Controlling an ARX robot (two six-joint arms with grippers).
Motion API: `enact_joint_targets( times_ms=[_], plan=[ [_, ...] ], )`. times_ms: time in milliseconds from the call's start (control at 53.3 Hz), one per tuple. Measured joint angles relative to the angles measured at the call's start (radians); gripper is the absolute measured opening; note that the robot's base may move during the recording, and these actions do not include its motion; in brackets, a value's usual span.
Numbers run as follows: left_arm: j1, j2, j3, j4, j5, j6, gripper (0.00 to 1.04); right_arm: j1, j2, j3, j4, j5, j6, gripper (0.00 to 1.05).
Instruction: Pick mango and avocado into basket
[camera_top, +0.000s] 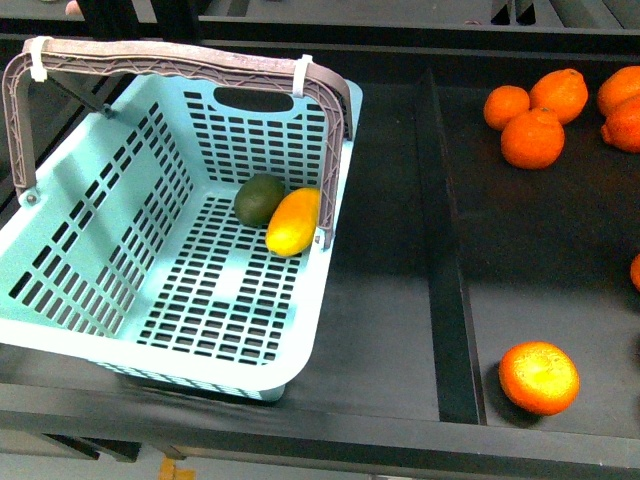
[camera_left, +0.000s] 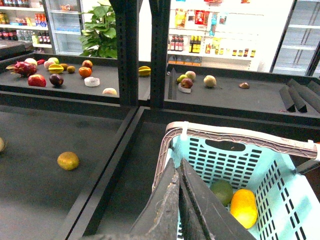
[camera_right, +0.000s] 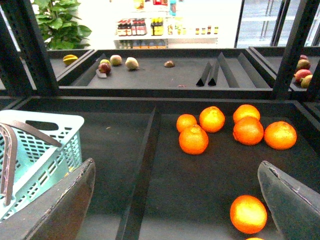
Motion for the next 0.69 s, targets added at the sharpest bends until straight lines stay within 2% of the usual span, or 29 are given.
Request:
enact_joint_targets(
  times_ms=[38, 131, 601, 638, 694],
  plan=[
    [0.0, -0.013, 0.0, -0.013, 0.0, 0.0, 0.02, 0.0, 0.0, 0.0, 0.0, 0.0, 0.0, 0.96],
    [0.0, -0.142, 0.0, -0.169, 0.0, 0.0, 0.02, 0.0, 0.0, 0.0, 0.0, 0.0, 0.0, 0.96],
    [0.0, -0.177, 0.0, -0.183, 0.0, 0.0, 0.02, 0.0, 0.0, 0.0, 0.0, 0.0, 0.0, 0.96],
    [0.0, -0.177, 0.0, -0.183, 0.0, 0.0, 0.05, 0.0, 0.0, 0.0, 0.0, 0.0, 0.0, 0.96],
    [0.0, -0.177, 0.0, -0.183, 0.0, 0.0, 0.16, 0.0, 0.0, 0.0, 0.0, 0.0, 0.0, 0.96]
  ],
)
